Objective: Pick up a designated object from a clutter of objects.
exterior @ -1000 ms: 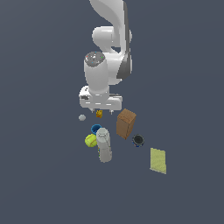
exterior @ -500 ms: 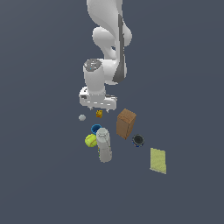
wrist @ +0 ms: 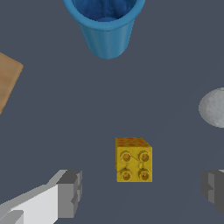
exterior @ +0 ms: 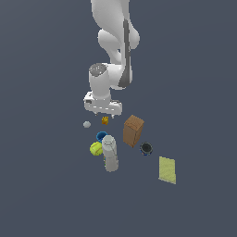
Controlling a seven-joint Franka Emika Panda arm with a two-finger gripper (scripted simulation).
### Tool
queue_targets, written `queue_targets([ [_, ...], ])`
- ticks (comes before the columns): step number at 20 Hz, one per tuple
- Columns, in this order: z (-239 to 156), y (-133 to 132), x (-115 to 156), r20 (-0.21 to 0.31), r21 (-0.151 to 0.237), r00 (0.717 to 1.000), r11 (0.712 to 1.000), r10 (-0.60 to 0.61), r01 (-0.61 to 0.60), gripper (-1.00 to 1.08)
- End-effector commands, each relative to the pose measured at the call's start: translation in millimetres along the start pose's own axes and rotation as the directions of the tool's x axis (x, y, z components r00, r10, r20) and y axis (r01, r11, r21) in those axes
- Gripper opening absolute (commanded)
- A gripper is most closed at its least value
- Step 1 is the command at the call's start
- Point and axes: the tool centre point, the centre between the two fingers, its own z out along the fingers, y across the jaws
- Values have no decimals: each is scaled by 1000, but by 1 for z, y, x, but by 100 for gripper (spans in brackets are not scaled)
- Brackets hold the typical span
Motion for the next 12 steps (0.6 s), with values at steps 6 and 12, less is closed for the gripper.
queue_targets([
  [6,7,0,0,0,0,1000,1000,0,0,100],
  [12,28,0,-1,-1,-1,1000,1000,1,-1,100],
])
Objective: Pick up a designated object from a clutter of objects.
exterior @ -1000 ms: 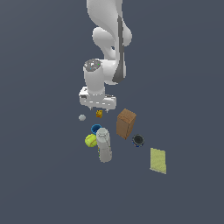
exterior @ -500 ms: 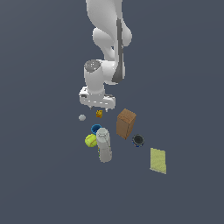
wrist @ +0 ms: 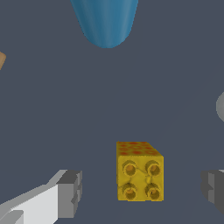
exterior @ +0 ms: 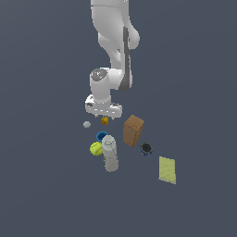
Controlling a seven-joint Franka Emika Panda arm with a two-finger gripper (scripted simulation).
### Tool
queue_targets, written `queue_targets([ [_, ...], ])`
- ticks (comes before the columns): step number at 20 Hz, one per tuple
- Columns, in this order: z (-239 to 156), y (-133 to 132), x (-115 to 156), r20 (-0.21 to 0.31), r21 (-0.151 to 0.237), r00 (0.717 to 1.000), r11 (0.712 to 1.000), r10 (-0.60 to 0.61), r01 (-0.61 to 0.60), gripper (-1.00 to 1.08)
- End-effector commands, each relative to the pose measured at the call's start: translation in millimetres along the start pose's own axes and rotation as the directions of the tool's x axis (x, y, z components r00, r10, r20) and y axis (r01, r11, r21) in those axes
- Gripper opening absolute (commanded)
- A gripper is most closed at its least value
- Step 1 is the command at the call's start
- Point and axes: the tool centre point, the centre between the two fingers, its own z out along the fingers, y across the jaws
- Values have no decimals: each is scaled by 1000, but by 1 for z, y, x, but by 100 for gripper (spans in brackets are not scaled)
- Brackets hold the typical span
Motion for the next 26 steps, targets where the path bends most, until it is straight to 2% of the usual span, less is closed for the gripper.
queue_targets([
  [1,10,0,-1,0,0,1000,1000,0,0,100],
  [11,29,0,0,0,0,1000,1000,1,-1,100],
  [12,29,0,0,0,0,1000,1000,1,-1,-100],
  [26,25,1,1,0,0,1000,1000,1,-1,-100],
])
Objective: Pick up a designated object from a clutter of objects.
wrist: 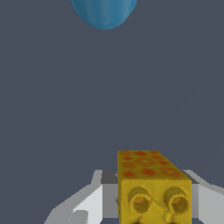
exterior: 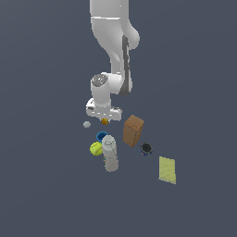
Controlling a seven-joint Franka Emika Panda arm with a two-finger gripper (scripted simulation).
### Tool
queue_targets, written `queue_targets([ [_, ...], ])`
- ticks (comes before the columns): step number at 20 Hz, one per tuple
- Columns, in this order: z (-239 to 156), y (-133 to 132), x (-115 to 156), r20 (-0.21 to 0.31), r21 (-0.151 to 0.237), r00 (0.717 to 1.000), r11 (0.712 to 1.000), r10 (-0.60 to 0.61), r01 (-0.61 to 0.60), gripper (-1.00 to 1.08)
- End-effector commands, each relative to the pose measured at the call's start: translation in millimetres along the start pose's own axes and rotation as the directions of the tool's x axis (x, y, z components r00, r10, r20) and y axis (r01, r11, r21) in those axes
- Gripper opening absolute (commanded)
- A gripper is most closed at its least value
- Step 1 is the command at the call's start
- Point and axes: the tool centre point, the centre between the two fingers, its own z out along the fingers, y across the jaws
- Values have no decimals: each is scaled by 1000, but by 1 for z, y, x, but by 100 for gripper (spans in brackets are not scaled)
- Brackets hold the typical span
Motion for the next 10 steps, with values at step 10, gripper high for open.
queue_targets([
  [10,-36,5,17,-1,0,1000,1000,0,0,-100],
])
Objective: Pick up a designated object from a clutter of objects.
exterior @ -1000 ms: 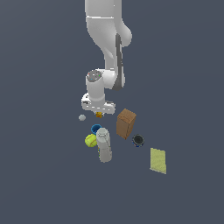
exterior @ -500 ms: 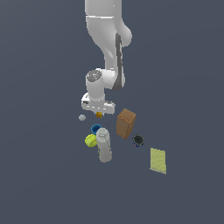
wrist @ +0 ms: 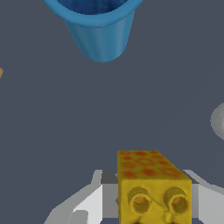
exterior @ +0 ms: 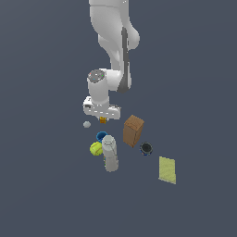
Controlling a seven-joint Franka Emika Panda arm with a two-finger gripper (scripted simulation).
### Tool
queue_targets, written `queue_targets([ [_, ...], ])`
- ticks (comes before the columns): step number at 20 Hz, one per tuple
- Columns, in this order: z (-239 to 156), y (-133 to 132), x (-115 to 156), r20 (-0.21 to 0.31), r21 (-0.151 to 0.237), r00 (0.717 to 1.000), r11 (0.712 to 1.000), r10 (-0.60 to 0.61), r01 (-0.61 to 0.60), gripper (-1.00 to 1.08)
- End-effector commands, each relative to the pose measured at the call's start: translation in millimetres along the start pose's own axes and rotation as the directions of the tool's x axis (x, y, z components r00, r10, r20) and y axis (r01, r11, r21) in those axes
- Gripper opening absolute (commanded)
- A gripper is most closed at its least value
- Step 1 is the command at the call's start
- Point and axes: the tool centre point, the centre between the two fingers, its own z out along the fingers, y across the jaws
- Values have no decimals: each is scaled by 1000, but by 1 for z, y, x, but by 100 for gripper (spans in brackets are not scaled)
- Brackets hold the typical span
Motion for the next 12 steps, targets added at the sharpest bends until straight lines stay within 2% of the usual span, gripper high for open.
queue_targets([
  [1,-13,2,6,-1,0,1000,1000,0,0,-100],
  [12,-94,14,46,0,-2,1000,1000,1,-1,-100],
])
